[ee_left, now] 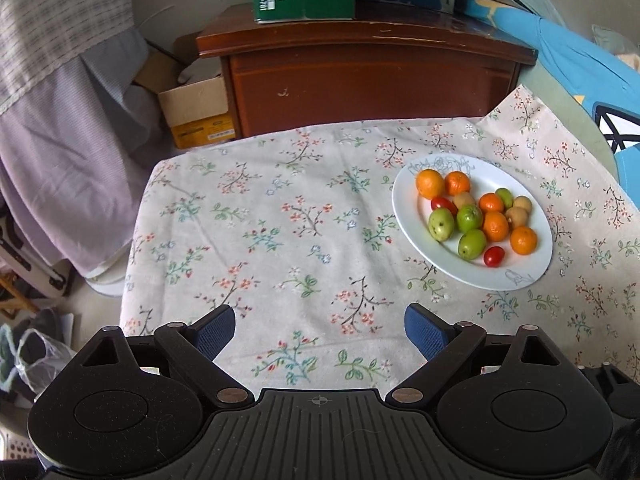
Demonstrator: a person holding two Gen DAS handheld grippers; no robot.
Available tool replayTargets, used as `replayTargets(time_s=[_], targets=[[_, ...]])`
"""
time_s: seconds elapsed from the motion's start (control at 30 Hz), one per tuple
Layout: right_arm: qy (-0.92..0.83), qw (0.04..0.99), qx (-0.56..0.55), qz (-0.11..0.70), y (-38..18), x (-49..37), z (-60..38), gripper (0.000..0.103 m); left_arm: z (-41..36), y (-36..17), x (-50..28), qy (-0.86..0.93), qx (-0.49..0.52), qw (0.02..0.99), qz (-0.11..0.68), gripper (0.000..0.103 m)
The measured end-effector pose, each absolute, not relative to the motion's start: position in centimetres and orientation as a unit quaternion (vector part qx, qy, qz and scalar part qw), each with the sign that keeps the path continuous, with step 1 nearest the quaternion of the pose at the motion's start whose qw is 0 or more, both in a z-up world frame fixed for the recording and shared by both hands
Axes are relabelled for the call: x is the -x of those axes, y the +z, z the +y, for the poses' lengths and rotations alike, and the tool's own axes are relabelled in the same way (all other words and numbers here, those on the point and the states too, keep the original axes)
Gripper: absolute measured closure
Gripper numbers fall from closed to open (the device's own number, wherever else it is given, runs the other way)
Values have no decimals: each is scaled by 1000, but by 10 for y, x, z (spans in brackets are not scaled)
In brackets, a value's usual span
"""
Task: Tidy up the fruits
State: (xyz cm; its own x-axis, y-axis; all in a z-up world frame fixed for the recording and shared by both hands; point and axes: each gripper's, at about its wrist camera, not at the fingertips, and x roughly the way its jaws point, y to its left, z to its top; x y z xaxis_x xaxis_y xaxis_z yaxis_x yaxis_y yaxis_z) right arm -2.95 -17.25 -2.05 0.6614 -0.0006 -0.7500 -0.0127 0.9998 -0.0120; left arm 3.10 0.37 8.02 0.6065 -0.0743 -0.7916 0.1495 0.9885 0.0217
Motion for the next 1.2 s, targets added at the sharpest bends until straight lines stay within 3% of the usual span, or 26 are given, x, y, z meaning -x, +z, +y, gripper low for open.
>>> replayTargets(time_s=[0.23,0.67,1.2], targets=[[-9,922,25,385,-31,33,-159,1,15,80,-27,-55,-25,894,444,10],[2,943,31,330,-41,23,-154,1,20,73,-30,-42,-21,889,455,10],[4,944,30,328,-43,19,-153,0,22,60,-35,-27,-28,882,470,10]])
